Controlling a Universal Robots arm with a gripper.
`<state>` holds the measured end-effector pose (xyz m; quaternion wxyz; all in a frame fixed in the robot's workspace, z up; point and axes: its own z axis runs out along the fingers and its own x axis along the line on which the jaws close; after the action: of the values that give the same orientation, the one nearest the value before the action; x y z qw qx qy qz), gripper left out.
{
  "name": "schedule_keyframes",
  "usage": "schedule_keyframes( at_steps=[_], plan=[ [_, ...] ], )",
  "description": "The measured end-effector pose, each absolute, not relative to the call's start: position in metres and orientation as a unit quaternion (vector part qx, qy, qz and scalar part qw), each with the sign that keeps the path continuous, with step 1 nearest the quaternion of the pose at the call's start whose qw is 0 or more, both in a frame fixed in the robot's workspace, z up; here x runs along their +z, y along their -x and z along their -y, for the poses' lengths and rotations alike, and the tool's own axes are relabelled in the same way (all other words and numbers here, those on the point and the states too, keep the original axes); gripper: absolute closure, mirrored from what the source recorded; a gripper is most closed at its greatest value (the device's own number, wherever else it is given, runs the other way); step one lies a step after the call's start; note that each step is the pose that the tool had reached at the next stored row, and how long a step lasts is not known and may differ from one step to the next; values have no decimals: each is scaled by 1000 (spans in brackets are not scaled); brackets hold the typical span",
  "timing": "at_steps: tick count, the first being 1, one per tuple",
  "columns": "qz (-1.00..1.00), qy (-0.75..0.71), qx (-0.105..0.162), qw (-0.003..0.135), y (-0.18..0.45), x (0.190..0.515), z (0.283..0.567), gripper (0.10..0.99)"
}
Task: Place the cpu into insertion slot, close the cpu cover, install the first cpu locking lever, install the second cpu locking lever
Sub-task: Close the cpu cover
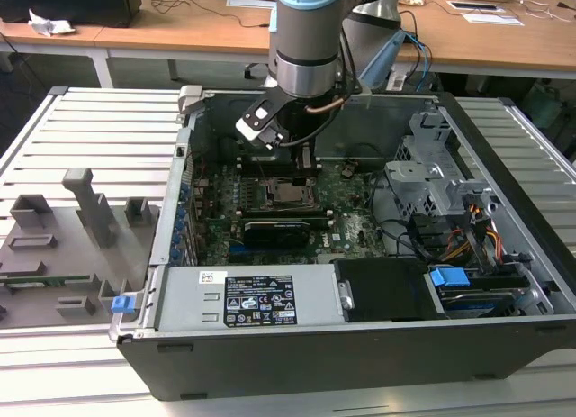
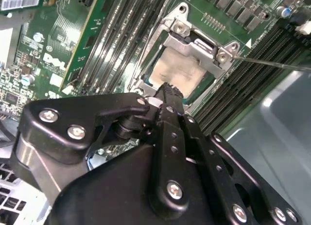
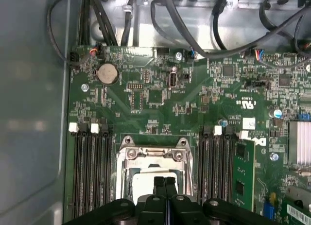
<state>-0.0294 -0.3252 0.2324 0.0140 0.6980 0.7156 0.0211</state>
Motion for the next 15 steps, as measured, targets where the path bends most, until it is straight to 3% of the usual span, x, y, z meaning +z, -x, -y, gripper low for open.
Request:
schedule_keyframes(
  at_steps=[15],
  plan=[
    [-716,-698,21,14,49,228,325,980]
  ],
)
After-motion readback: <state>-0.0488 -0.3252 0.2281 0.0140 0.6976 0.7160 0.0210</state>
